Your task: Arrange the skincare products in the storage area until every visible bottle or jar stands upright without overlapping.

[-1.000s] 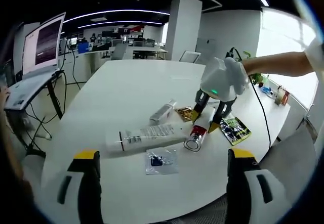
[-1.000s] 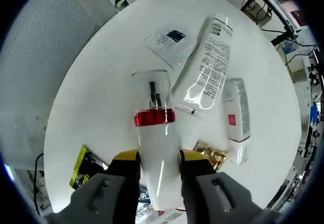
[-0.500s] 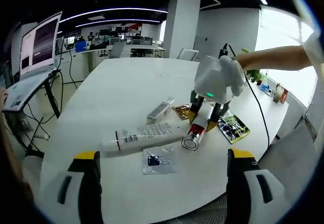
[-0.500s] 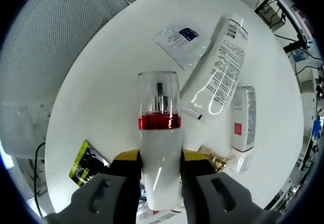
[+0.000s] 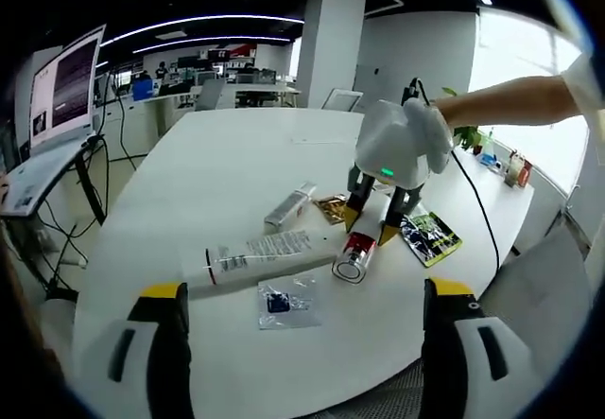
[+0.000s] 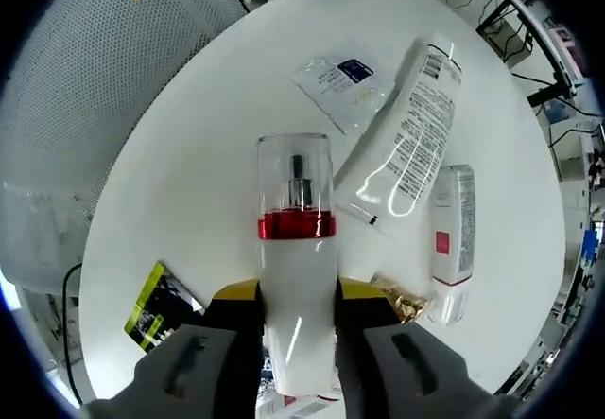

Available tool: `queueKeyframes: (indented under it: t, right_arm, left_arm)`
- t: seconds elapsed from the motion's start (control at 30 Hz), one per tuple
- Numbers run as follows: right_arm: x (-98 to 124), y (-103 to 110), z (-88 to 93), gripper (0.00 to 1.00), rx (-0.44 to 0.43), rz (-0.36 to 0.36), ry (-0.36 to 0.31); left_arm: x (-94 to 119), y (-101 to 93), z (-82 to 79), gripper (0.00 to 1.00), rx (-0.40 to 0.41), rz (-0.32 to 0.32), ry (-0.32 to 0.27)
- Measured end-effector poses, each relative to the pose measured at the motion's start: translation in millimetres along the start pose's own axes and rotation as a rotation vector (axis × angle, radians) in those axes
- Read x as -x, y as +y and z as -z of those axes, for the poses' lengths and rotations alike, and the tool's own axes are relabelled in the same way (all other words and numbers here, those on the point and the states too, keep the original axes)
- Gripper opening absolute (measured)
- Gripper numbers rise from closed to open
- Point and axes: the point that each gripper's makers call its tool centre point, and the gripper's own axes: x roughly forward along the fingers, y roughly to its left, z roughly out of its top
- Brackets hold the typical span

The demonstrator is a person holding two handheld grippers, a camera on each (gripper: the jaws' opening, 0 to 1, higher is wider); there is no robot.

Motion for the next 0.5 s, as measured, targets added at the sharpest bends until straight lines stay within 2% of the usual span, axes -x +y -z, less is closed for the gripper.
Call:
queueKeyframes:
  t: [0.13,0.37,0.5]
  right_arm:
    - [-1,-1,1.1,0.27,-0.017,0.022,-0.029]
    - [4,2,1.9,0.26,-0.084,0.104,-0.098]
    - [4,5,-1.2,0.26,-0.102,0.119,-0.129]
  left_arm:
    - [0,-0.6,-1.5,0.96,-0.006,0.003,-0.003]
    - [-2,-4.3,0.7,0.92,-0.03,0.025,-0.006]
    - [-2,-10.6,0.8,0.9,-0.036,0.036,-0.007]
